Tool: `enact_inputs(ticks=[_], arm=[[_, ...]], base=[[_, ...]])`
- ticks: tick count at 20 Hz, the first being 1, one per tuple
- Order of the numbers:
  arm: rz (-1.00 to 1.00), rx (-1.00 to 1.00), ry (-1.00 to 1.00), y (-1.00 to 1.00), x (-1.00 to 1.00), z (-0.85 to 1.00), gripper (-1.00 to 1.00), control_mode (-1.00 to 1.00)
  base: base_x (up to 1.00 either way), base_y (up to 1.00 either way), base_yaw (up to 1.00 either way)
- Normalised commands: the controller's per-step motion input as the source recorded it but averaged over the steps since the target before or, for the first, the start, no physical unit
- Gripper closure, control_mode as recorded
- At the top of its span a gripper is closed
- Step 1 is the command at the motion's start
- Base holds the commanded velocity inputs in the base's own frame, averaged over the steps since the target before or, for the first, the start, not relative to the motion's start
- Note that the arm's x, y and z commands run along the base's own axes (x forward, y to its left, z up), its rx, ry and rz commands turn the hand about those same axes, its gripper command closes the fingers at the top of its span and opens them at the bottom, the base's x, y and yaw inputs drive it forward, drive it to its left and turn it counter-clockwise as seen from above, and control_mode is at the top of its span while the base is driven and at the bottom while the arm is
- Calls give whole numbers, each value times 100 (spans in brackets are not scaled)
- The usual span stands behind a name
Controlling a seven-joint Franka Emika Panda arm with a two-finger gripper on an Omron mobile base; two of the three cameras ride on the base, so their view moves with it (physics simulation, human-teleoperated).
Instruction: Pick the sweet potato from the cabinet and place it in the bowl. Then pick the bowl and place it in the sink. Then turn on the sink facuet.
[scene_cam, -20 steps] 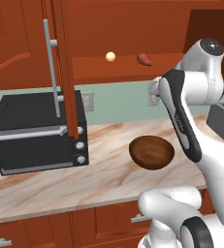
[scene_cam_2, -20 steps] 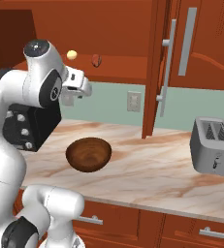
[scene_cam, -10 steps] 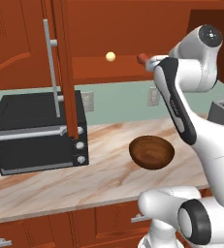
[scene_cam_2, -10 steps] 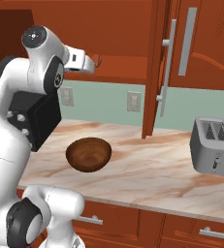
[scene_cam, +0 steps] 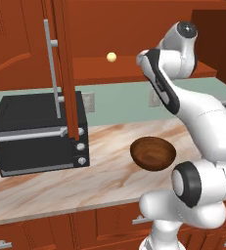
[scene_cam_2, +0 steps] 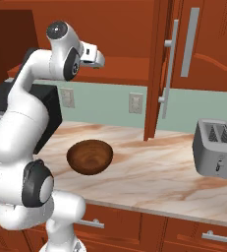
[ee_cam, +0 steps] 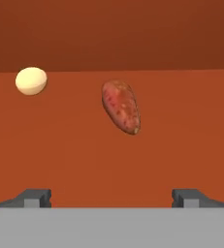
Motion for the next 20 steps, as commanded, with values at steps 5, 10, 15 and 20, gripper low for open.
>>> enact_inputs(ticks=[5, 10, 15, 20], arm=[[0, 0, 8, -13, 86, -26, -100, -100], [0, 0, 2, -11, 74, -17, -100, -100], [0, 0, 0, -12, 65, -10, -100, -100], [0, 0, 0, -6, 31, -11, 100, -100]], base=[[0, 0, 0], [0, 0, 0], [0, 0, 0], [0, 0, 0]])
